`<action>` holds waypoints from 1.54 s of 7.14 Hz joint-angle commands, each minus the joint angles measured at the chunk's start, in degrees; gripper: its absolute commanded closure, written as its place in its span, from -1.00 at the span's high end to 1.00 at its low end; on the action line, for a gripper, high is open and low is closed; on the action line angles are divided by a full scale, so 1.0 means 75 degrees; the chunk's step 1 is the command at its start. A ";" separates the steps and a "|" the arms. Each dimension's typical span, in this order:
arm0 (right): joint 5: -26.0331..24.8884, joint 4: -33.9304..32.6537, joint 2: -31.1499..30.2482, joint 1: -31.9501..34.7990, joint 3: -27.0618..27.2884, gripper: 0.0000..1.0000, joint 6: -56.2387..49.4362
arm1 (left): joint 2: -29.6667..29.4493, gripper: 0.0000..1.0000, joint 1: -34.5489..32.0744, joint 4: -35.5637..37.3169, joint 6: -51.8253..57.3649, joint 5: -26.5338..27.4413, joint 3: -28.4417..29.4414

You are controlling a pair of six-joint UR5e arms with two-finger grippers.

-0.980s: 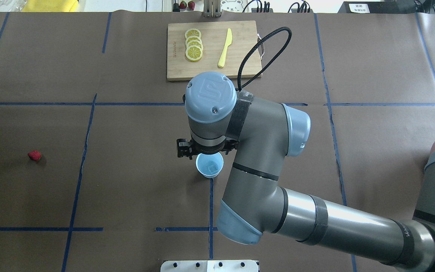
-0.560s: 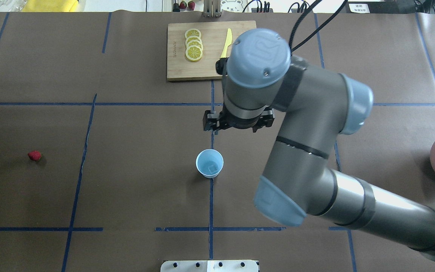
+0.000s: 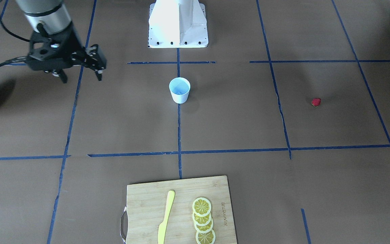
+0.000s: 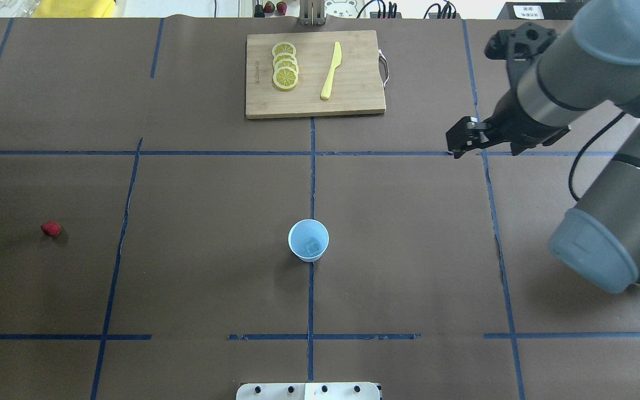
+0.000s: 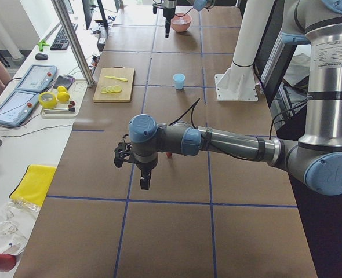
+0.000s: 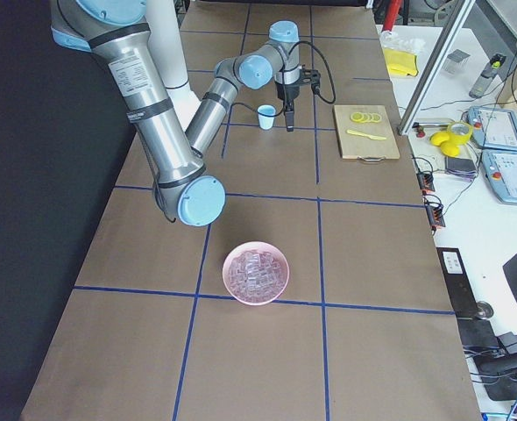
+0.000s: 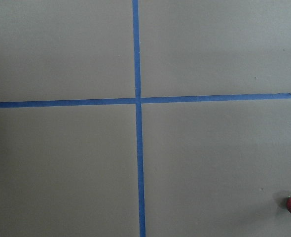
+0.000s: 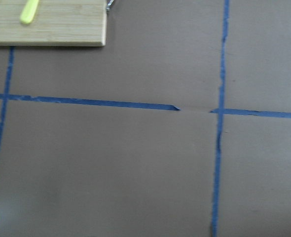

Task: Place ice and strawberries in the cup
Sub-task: 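Move the right gripper back toward the pink bowl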

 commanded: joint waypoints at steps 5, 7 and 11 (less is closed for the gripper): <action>0.0904 0.3048 -0.4777 0.2238 -0.0070 0.99 -0.4210 | 0.0040 1.00 0.0012 0.0015 -0.0116 -0.0005 -0.0235; 0.0916 0.5111 -0.5294 0.2250 -0.1120 0.99 -0.4368 | 0.0040 1.00 0.0012 0.0027 -0.0152 -0.0005 -0.0317; 0.1370 0.5757 -0.5507 0.2239 -0.1981 0.95 -0.4496 | 0.0040 1.00 0.0012 0.0027 -0.0164 0.0007 -0.0329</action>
